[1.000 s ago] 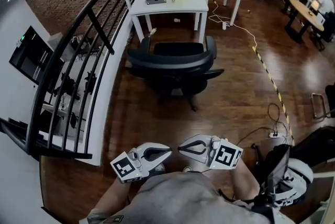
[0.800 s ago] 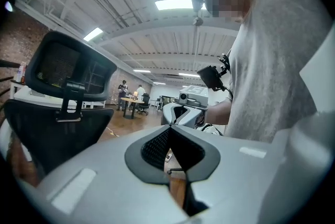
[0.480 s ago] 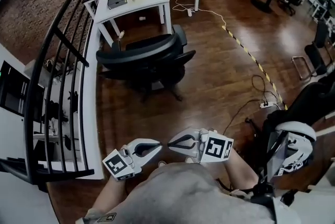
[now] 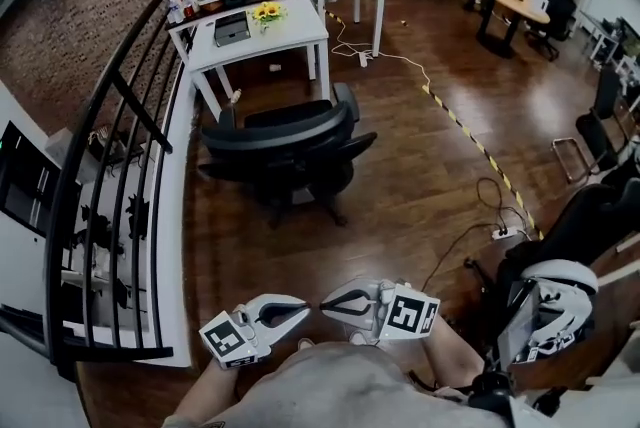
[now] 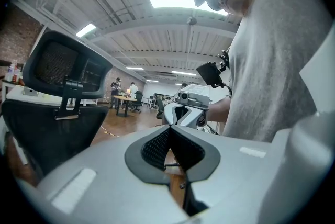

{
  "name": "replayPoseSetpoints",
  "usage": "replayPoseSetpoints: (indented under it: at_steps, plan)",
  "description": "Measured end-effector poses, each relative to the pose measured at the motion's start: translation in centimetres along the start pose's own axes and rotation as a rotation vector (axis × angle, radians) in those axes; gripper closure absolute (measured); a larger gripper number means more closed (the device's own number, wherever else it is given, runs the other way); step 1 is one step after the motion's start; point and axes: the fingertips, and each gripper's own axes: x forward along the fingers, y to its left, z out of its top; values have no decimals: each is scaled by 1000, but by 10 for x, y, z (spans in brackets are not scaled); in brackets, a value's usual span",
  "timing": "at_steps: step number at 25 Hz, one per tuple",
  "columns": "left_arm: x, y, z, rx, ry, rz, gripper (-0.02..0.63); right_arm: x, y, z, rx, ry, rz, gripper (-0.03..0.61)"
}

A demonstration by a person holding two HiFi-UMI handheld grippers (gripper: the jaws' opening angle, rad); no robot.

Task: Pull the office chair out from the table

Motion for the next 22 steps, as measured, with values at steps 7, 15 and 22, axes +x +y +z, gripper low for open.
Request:
replayPoseSetpoints:
  at_steps: [7, 15, 22]
  plan:
    - [-1, 0, 2, 22, -4, 5, 614, -2, -3, 2, -31, 6, -19, 574]
    - [5, -1, 7, 51, -20, 8, 614, -11, -5, 3, -55, 3, -31, 574]
    - [10, 2, 15, 77, -35, 18, 614, -22, -13, 5, -80, 11, -55, 574]
